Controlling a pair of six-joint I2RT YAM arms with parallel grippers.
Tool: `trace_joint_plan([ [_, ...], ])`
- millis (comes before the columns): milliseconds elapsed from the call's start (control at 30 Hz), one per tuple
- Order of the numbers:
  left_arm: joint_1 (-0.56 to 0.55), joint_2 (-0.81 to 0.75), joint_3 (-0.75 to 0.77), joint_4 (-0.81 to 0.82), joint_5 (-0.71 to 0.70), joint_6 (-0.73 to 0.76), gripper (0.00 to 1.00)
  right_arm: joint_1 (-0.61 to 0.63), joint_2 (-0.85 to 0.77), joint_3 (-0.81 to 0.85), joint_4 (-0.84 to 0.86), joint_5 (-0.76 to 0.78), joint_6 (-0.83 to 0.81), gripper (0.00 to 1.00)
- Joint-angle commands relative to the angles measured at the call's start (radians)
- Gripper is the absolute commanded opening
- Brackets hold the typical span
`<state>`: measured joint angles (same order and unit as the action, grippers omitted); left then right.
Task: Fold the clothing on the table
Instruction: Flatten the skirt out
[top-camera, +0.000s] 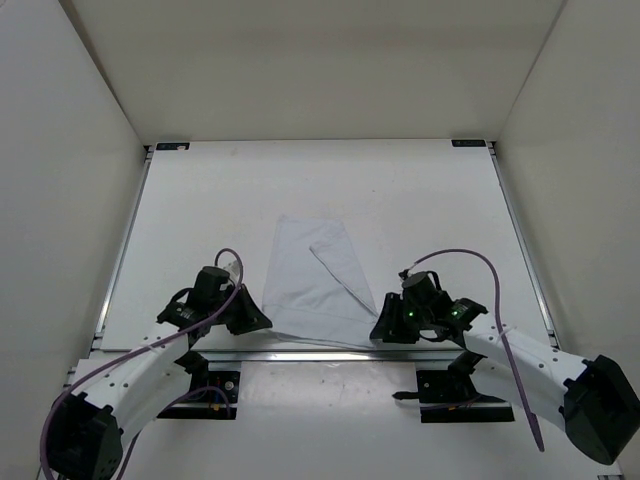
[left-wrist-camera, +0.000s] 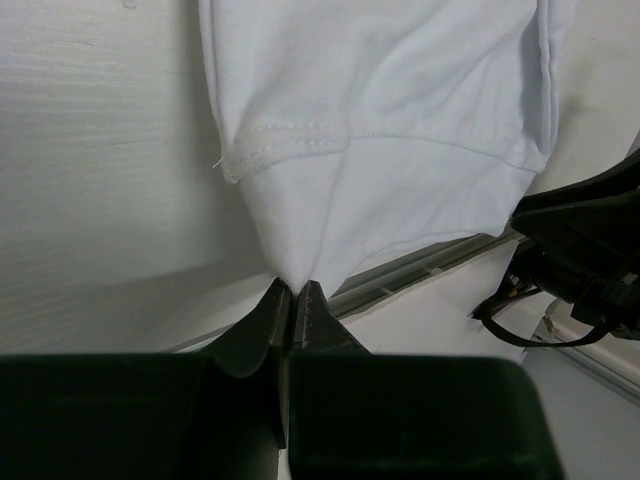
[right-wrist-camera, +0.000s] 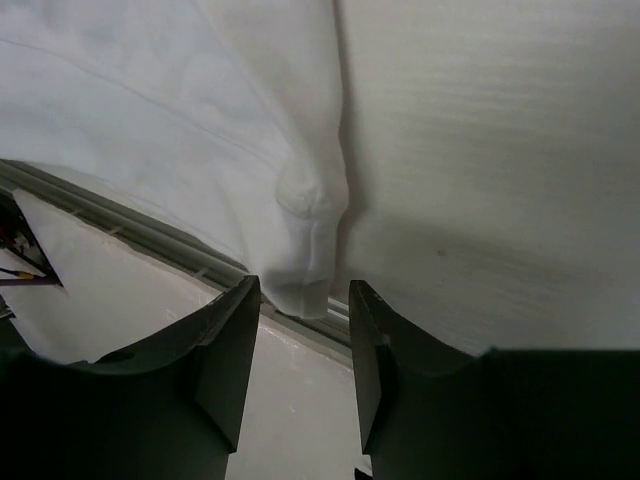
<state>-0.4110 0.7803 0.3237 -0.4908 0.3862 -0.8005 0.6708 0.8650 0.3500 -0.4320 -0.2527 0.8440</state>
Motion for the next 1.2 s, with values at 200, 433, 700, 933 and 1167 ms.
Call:
trace_joint_plan([
  [200, -0.020, -0.059, -0.032, 0.017, -0.004, -0.055, 0.00, 0.090, 0.169, -0.004, 0.122, 0.004, 0.090, 0.13],
  [433, 0.146, 0.342, 0.446, 0.086, 0.048, 0.056, 0.00, -0.328, 0.394, 0.470, 0.118, -0.178, -0.244, 0.00],
  [700, 0.228, 0.853, 1.404, -0.080, -0.001, 0.119, 0.00, -0.542, 0.782, 1.255, 0.010, -0.350, -0.393, 0.00],
  [933, 0.236, 0.634, 0.826, 0.119, 0.051, 0.129, 0.00, -0.562, 0.623, 0.723, 0.202, -0.362, -0.370, 0.00],
  [1167, 0.159, 0.277, 0.235, 0.113, 0.036, 0.152, 0.00, -0.464, 0.323, 0.262, 0.225, -0.315, -0.307, 0.00],
])
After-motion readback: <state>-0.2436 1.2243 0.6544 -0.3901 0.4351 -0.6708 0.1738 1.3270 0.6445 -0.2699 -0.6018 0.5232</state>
